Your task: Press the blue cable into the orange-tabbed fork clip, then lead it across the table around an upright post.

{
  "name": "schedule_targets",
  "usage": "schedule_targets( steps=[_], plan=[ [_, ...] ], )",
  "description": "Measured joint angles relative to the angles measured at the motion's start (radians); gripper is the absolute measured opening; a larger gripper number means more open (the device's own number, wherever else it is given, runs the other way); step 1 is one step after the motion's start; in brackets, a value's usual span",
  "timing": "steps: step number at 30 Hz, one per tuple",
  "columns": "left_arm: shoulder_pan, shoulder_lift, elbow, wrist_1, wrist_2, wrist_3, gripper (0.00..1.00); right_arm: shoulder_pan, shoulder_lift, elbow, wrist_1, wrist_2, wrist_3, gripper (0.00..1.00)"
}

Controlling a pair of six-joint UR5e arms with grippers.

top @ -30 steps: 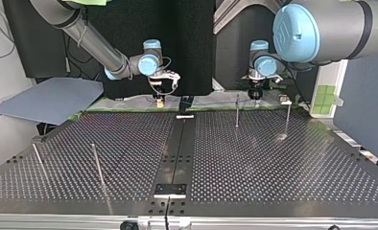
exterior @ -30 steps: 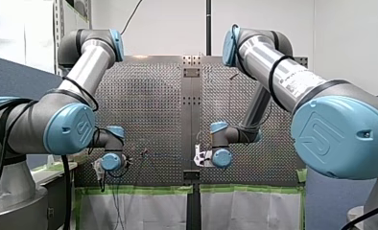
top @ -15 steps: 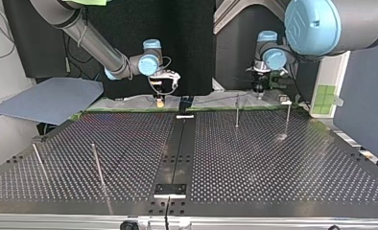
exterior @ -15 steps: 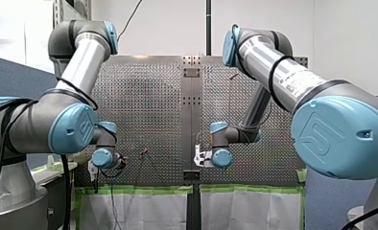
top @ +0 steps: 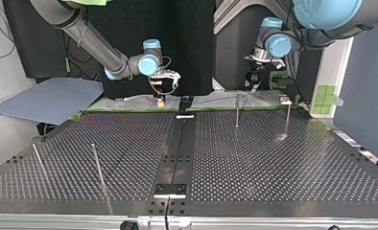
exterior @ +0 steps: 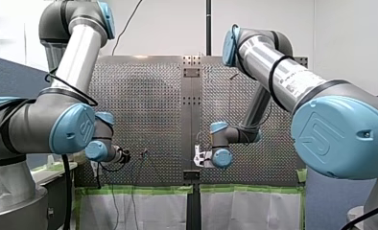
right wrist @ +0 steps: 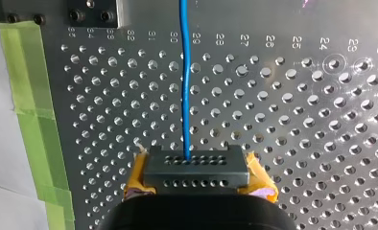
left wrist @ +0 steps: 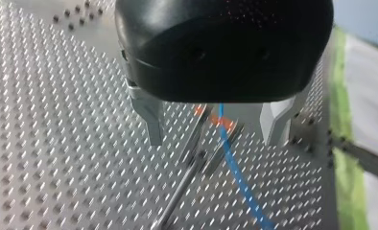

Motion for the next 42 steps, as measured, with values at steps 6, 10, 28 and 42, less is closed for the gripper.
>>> schedule_targets(
  steps=[6,10,28,42],
  plan=[
    [-0.015,0.012,-0.056,0.008,0.06,0.053,1.0,0.0,0.0,-0.001,0.0,-0.002,0.001,0.0],
    [-0.04,0.012,-0.065,0.012,0.065,0.088,1.0,-0.001,0.0,-0.001,-0.001,-0.002,0.003,0.0],
    [-0.212,0.006,0.028,0.049,-0.099,0.167,1.0,-0.003,0.0,0.0,0.0,-0.003,0.005,0.0],
    [-0.272,-0.014,0.031,0.058,-0.244,0.155,1.0,-0.004,0.0,-0.001,0.0,-0.008,0.007,0.0]
  ],
)
